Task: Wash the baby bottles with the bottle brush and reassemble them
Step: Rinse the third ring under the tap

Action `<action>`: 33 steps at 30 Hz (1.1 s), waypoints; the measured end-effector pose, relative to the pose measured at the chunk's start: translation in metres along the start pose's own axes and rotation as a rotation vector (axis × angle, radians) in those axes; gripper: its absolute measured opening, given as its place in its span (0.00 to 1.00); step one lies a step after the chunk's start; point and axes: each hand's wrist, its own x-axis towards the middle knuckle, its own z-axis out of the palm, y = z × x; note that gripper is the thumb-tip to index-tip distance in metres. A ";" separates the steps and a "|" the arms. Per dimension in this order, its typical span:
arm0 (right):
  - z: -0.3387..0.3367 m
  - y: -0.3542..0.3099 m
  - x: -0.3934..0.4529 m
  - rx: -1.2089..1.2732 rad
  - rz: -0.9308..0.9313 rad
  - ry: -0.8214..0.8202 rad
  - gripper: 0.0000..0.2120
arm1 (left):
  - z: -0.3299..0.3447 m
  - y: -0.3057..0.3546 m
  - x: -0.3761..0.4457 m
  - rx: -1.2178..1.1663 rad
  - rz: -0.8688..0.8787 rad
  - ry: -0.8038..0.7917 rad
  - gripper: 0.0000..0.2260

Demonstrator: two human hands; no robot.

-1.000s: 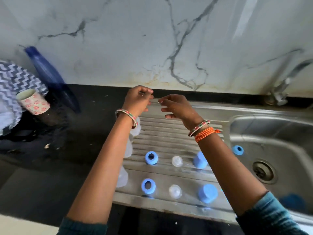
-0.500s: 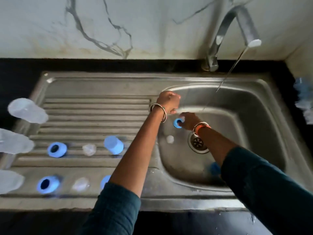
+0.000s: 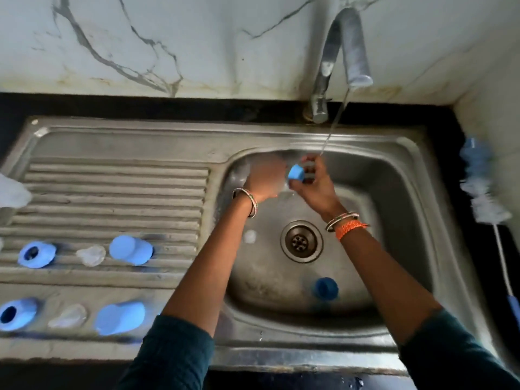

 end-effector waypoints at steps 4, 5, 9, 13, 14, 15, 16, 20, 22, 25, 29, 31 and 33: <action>-0.039 -0.029 0.000 0.080 0.005 -0.076 0.11 | 0.025 0.010 -0.006 -0.450 -0.067 -0.148 0.10; -0.043 -0.032 0.001 0.112 0.025 -0.125 0.08 | 0.029 0.012 -0.005 -0.512 -0.064 -0.145 0.12; -0.053 -0.039 0.001 0.316 0.112 -0.276 0.10 | 0.041 0.021 0.002 -0.733 -0.010 -0.094 0.15; -0.063 -0.042 0.004 0.485 0.214 -0.254 0.09 | 0.043 0.025 0.008 -0.776 0.012 -0.079 0.13; -0.064 -0.040 0.005 0.418 0.201 -0.216 0.09 | 0.042 0.025 0.008 -0.772 0.016 -0.076 0.11; -0.063 -0.040 0.006 0.303 0.161 -0.158 0.09 | 0.042 0.024 0.009 -0.760 0.020 -0.088 0.08; -0.063 -0.039 0.009 0.184 0.105 -0.089 0.10 | 0.042 0.024 0.009 -0.740 0.023 -0.121 0.05; -0.059 -0.047 0.015 0.006 -0.024 0.023 0.19 | 0.050 0.025 0.004 -0.736 0.022 -0.161 0.06; -0.060 -0.052 0.011 0.020 0.002 -0.133 0.12 | 0.050 0.027 0.007 -0.776 0.001 -0.078 0.08; -0.061 -0.047 0.009 0.021 0.008 -0.077 0.12 | 0.044 0.030 0.008 -0.653 -0.050 -0.097 0.12; -0.057 -0.050 0.012 0.007 0.042 0.158 0.23 | 0.049 0.032 0.004 -0.513 0.060 -0.078 0.05; -0.056 -0.055 0.011 0.022 0.100 0.046 0.20 | 0.049 0.031 0.009 -0.448 0.147 0.051 0.05; -0.059 -0.058 0.006 0.124 0.170 -0.110 0.13 | 0.045 0.031 0.013 -0.475 0.129 0.138 0.07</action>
